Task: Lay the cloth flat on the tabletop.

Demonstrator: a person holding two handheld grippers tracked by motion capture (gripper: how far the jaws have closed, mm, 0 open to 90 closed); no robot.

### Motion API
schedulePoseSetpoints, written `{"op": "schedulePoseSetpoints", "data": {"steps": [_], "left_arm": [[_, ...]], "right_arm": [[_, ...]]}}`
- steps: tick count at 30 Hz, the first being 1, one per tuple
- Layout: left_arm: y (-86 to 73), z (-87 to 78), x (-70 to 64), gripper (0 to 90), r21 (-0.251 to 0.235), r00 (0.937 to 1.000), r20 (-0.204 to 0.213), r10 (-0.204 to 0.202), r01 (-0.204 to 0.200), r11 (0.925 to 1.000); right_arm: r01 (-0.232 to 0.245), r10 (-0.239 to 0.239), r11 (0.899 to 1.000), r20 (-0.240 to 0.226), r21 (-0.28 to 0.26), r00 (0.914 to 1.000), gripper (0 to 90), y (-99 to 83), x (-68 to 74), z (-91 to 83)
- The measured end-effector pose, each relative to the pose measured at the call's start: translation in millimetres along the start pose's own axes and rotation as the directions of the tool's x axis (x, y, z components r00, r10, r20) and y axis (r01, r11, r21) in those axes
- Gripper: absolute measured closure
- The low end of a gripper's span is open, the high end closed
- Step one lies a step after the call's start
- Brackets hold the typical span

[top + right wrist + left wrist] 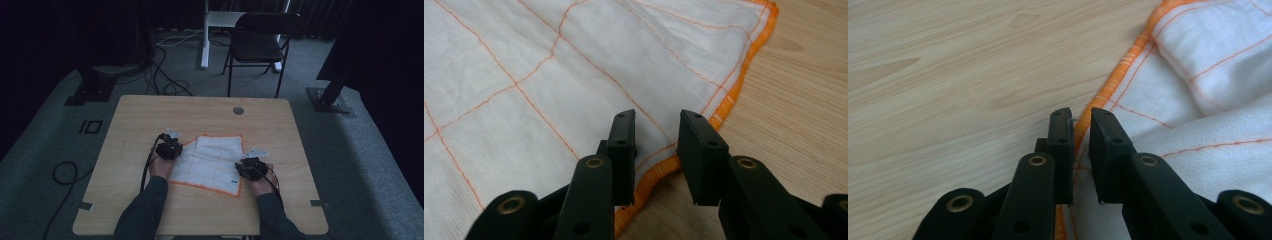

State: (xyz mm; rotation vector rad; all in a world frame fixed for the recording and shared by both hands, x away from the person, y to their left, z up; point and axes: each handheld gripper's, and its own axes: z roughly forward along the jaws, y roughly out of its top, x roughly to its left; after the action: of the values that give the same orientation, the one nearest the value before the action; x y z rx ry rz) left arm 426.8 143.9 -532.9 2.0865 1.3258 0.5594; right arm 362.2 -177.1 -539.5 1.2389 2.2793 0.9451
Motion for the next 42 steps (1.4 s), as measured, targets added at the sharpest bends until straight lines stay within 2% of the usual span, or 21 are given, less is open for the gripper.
{"op": "schedulePoseSetpoints", "data": {"steps": [4, 9, 12, 20, 25, 28, 33, 36, 42], "left_arm": [[-5.2, -4.2, 8.5, 81.0, -0.003, 0.9996, -0.010, -0.026, 0.026, 0.9997], [-10.7, -9.8, 11.7, 80.9, 0.004, 0.9981, -0.030, -0.053, 0.054, 0.9986], [-11.0, -11.9, 10.0, 81.0, 0.013, 0.9975, -0.046, -0.054, 0.054, 0.9984], [-2.3, -10.2, 13.8, 78.5, -0.002, 0.9975, -0.049, -0.051, 0.051, 0.9987], [8.4, -6.9, 12.4, 79.9, -0.016, 0.9996, -0.016, -0.021, 0.021, 0.9997], [12.9, -2.6, 9.8, 85.4, -0.004, 0.9999, -0.005, -0.009, 0.009, 1.0000], [18.7, 8.5, 1.4, 89.2, 0.001, 0.9985, 0.050, 0.023, -0.023, 0.9997], [20.4, 15.2, -4.8, 89.1, 0.013, 0.9945, 0.075, 0.073, -0.074, 0.9971], [24.7, 19.4, -3.8, 89.1, 0.026, 0.9953, 0.067, 0.070, -0.072, 0.9971]], "right_arm": [[0.000, 0.000, 1.000, 0.001, 0.001, 1.0000, 68.8, 0.1, 0.2, 0.0], [0.000, 0.000, 1.000, 0.000, 0.002, 1.0000, 69.0, 0.1, 0.6, -0.3], [0.000, 0.000, 1.000, -0.001, 0.002, 1.0000, 69.0, 0.1, 0.5, -0.3], [0.000, 0.000, 1.000, -0.001, 0.002, 1.0000, 69.0, 0.1, 0.4, -0.3], [0.000, 0.000, 1.000, -0.001, 0.002, 1.0000, 69.0, 0.1, 0.3, -0.3], [0.000, 0.000, 1.000, -0.001, 0.002, 1.0000, 69.0, 0.1, 0.3, -0.3], [-0.001, 0.001, 1.000, -0.003, 0.000, 1.0000, 68.9, -0.1, 0.0, -0.2], [-0.001, 0.001, 1.000, -0.004, 0.000, 1.0000, 68.9, -0.2, -0.1, -0.2], [-0.001, 0.001, 1.000, -0.005, -0.001, 1.0000, 68.8, -0.2, -0.2, -0.2]]}}
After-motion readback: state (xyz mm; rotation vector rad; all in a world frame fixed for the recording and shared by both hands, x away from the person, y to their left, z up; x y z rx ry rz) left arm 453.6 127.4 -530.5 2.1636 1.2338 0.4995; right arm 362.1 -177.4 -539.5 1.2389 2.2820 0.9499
